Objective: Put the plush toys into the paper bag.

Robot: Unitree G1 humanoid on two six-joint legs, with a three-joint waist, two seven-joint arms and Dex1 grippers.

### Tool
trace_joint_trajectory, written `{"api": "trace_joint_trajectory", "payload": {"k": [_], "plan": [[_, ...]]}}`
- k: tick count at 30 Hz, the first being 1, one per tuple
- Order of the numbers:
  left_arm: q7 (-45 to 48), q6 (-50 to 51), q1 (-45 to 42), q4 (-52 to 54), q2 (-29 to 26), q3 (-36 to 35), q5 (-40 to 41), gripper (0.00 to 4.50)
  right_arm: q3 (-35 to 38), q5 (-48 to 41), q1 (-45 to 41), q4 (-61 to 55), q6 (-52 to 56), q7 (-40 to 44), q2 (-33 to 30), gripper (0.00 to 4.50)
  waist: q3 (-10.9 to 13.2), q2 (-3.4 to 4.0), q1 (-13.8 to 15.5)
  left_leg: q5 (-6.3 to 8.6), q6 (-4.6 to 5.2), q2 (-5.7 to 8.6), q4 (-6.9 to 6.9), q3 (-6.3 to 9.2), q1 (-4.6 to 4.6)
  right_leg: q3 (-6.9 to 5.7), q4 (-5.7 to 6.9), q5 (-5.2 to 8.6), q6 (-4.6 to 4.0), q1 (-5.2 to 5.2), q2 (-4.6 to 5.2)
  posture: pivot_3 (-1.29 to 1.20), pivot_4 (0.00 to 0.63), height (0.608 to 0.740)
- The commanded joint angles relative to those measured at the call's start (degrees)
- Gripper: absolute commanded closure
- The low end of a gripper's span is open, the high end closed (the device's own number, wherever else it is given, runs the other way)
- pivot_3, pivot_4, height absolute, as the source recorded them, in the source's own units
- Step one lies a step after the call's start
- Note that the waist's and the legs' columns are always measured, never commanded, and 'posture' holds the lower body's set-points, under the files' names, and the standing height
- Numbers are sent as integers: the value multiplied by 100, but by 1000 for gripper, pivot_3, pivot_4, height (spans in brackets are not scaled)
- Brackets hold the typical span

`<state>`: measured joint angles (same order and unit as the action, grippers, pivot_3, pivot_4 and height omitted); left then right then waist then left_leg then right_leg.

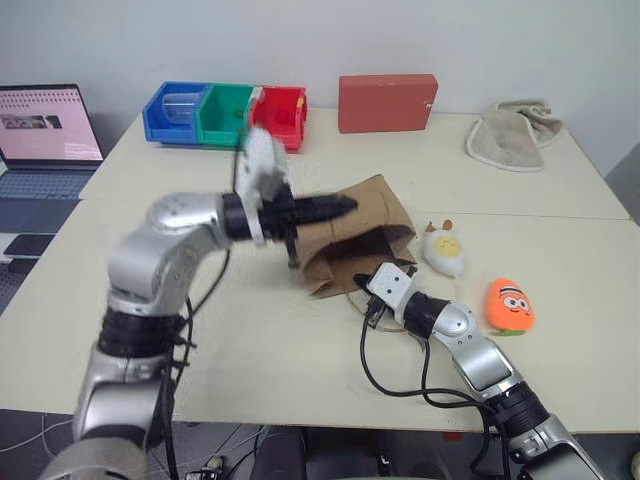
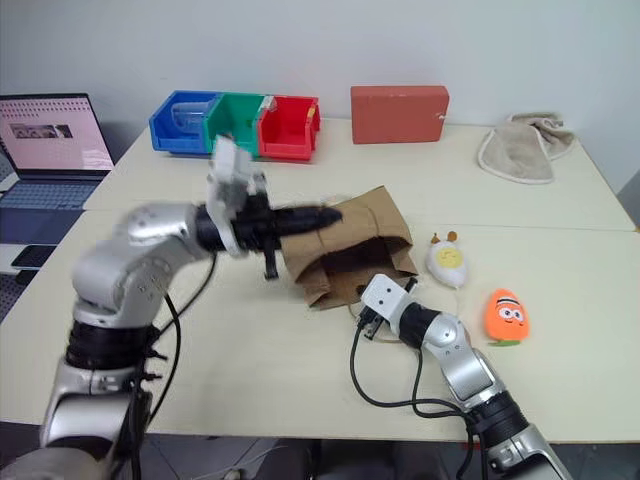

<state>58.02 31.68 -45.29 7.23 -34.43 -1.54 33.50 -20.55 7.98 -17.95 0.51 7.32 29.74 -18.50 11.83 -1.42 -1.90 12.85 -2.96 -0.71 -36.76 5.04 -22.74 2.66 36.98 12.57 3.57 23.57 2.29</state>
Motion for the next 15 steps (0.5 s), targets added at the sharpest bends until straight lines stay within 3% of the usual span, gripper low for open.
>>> {"api": "trace_joint_trajectory", "payload": {"k": [1,15], "plan": [[-49,-306,-323,-105,-20,-219,-61,4500,-1,40,33,-169,62,77,-10,4475,0,0,0,0,0,0,1,0,0,0,-1,0,1,0,0,0,150,740],[201,-195,222,521,110,353,-11,4500,-211,574,-687,-252,-135,164,-89,4475,1,0,-13,0,0,-2,2,1,-3,0,3,-1,1,4,-2,0,150,740]]}}
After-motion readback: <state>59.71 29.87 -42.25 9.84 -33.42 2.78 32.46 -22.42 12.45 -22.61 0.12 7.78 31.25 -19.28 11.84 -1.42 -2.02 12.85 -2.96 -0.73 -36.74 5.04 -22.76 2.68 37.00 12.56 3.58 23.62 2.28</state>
